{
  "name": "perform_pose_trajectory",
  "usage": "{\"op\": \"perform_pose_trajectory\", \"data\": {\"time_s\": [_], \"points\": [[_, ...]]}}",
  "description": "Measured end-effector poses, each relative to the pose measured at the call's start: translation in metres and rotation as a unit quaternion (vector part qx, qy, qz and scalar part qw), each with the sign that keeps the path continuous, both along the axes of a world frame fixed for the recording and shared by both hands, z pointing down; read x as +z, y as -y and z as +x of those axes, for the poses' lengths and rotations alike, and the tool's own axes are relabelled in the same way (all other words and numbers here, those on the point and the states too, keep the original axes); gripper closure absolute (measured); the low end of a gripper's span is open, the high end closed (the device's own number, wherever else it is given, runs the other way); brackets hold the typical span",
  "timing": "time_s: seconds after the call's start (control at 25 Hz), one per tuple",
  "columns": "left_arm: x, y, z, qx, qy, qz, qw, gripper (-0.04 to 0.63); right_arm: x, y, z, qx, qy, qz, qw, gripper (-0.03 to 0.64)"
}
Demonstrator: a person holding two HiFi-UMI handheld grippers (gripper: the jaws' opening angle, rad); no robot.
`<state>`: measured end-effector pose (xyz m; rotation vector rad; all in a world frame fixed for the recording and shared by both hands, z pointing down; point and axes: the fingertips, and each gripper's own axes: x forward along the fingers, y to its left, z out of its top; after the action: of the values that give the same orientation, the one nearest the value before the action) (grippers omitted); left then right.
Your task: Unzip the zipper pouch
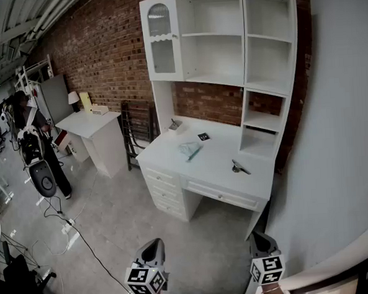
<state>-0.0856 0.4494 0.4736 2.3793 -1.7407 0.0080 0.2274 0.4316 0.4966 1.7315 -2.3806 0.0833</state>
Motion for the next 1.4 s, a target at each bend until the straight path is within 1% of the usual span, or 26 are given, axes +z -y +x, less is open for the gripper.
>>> {"op": "perform_pose_trajectory", "data": {"time_s": [0.12,0.4,0.6,0.8,0.84,0.92,0.96,1.08,1.2,1.28,1.4], "points": [[0.001,0.006,0.005,0.007,0.004,0.001,1.0000,0.591,0.003,0.005,0.001,-0.001,-0.001,-0.004,1.000,0.615],[0.006,0.012,0.003,0.014,0.008,-0.002,0.9999,0.591,0.001,0.013,-0.004,0.003,-0.007,0.001,1.000,0.615],[0.010,0.014,0.005,0.015,0.007,-0.004,0.9999,0.591,0.001,0.016,-0.003,0.005,0.012,0.005,1.000,0.615],[0.012,0.014,0.011,0.028,0.006,0.000,0.9996,0.591,0.004,0.018,-0.002,0.008,0.013,0.002,1.000,0.608],[0.012,0.014,0.012,0.030,0.005,0.002,0.9995,0.591,0.005,0.018,-0.003,0.005,0.013,0.001,1.000,0.589],[0.011,0.014,0.013,0.032,0.005,0.005,0.9995,0.584,0.007,0.018,-0.006,-0.001,0.013,-0.003,1.000,0.513],[0.011,0.014,0.014,0.034,0.004,0.005,0.9994,0.568,0.007,0.019,-0.007,-0.003,0.012,-0.005,1.000,0.490],[0.011,0.014,0.018,0.046,0.002,0.001,0.9989,0.467,0.006,0.019,-0.008,-0.008,0.013,-0.008,1.000,0.462],[0.012,0.015,0.024,0.059,0.002,-0.001,0.9982,0.394,0.006,0.020,-0.008,-0.011,0.017,-0.009,1.000,0.409],[0.011,0.015,0.028,0.060,0.003,0.003,0.9982,0.337,0.005,0.021,-0.007,-0.013,0.020,-0.009,1.000,0.355],[0.010,0.016,0.030,0.054,0.009,0.008,0.9985,0.235,0.006,0.022,-0.004,-0.013,0.021,-0.009,1.000,0.321]]}}
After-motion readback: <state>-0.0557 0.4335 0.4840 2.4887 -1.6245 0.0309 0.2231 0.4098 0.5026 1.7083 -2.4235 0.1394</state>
